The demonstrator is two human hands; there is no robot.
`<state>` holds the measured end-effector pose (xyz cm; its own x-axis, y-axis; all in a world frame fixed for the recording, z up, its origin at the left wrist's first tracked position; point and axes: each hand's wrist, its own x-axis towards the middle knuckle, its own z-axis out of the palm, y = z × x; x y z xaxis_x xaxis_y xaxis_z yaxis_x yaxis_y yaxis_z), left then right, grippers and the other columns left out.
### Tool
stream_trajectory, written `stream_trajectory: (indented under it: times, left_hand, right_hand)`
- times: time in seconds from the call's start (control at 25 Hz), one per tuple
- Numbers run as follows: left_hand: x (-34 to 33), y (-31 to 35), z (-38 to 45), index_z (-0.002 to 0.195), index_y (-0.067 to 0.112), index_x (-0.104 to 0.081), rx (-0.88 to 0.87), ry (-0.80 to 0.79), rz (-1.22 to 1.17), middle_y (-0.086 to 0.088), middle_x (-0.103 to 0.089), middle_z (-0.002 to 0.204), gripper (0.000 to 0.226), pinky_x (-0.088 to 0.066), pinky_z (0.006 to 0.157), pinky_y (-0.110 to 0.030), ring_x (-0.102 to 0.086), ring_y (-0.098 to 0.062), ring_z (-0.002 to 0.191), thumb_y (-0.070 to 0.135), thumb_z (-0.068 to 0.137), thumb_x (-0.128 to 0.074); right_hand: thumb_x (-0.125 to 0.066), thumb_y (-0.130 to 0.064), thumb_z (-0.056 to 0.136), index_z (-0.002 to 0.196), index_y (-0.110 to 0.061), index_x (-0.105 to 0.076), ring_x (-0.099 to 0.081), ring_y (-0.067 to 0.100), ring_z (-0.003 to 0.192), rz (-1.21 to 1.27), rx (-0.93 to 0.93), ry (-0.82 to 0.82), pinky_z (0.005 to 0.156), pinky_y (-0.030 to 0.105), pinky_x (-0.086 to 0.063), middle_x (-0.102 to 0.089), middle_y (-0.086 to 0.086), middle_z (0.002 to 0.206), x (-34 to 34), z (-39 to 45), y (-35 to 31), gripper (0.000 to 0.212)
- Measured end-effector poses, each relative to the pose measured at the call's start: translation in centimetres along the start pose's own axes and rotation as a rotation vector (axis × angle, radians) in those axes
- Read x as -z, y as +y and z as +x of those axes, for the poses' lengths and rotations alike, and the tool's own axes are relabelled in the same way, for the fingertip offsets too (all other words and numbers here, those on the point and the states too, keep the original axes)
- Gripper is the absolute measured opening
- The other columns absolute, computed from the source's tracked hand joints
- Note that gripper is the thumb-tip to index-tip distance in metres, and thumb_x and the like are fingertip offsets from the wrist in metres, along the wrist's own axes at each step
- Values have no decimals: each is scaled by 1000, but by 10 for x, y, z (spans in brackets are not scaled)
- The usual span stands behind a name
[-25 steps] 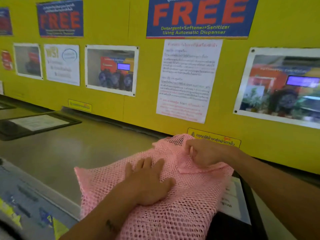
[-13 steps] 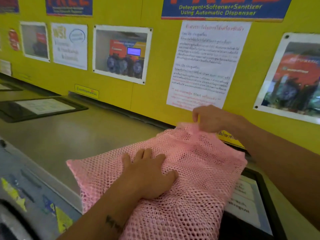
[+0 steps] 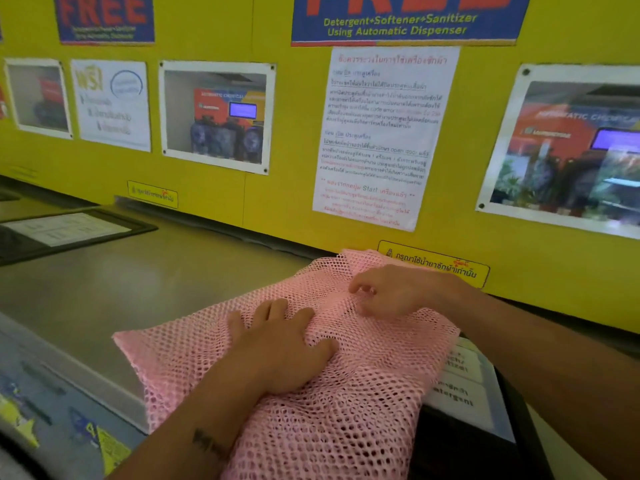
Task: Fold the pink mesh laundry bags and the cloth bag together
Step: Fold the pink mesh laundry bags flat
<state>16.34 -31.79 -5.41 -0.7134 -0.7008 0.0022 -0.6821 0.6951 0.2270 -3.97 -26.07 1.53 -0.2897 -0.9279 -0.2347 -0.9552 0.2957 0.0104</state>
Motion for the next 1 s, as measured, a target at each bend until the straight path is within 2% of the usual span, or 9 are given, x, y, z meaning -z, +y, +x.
stream_trajectory:
  times: [0.12, 0.2, 0.28, 0.4, 0.52, 0.64, 0.76, 0.88, 1.0]
  left_hand:
    - [12, 6, 2, 148, 39, -25, 7, -31, -5, -4, -19, 160, 80, -8, 114, -64, -17, -30, 146, 78, 78, -32]
    - [28, 18, 2, 145, 34, -32, -45, 32, -18, -3, -32, 155, 77, -23, 113, -58, -32, -29, 140, 70, 78, -46]
    - [48, 46, 0, 142, 32, -39, -189, 159, -79, 1, -42, 148, 66, -35, 110, -49, -43, -24, 132, 59, 83, -54]
    - [70, 104, -12, 129, 36, -52, -462, 259, -220, 9, -60, 122, 46, -48, 97, -40, -57, -15, 110, 50, 86, -58]
    - [70, 177, -24, 116, 37, -61, -693, 266, -258, 15, -64, 103, 29, -49, 89, -34, -59, -10, 98, 41, 87, -59]
    - [52, 250, -32, 112, 32, -65, -819, 237, -290, 15, -66, 95, 25, -51, 83, -34, -61, -10, 92, 35, 88, -60]
    - [27, 313, -37, 110, 29, -68, -888, 216, -282, 12, -69, 89, 26, -53, 78, -32, -63, -8, 82, 32, 85, -61]
    - [-6, 365, -44, 111, 29, -67, -917, 193, -238, 9, -71, 92, 30, -54, 80, -36, -63, -11, 82, 34, 82, -58]
    - [-36, 403, -50, 125, 34, -54, -837, 39, -214, 7, -68, 103, 54, -54, 84, -37, -64, -14, 90, 54, 75, -56]
  right_hand:
    - [-58, -41, 93, 139, -29, -46, -50, 18, 125, 91, 13, 146, 102, 35, -42, -50, -2, 144, -3, -21, 14, 49]
    - [-61, -38, 92, 139, -31, -47, -50, 16, 124, 110, -3, 200, 98, 32, -42, -51, -4, 143, 3, -50, 28, 50]
    - [-62, -38, 91, 138, -33, -47, -52, 15, 120, 109, -27, 222, 95, 31, -43, -52, -4, 141, 10, -93, 49, 49]
    - [-61, -39, 91, 138, -34, -46, -54, 15, 118, 43, -144, 181, 96, 31, -43, -53, -2, 139, 19, -168, 88, 50]
    - [-60, -42, 92, 137, -36, -46, -56, 16, 111, 9, -327, 133, 97, 33, -43, -56, -2, 134, 22, -249, 133, 48]
    - [-61, -38, 92, 140, -30, -46, -60, 24, 109, 1, -484, 94, 93, 32, -46, -63, 8, 127, 12, -315, 180, 51]
    - [-65, -41, 88, 140, -34, -45, -57, 18, 112, 27, -603, 72, 91, 28, -44, -58, 1, 136, -4, -370, 221, 56]
    - [-62, -43, 90, 147, -34, -35, -47, 19, 129, 80, -691, -12, 97, 30, -39, -43, -4, 150, -23, -414, 249, 64]
    - [-66, -39, 86, 149, -33, -31, -46, 21, 131, 79, -695, -82, 101, 36, -44, -38, -4, 154, -49, -434, 266, 73]
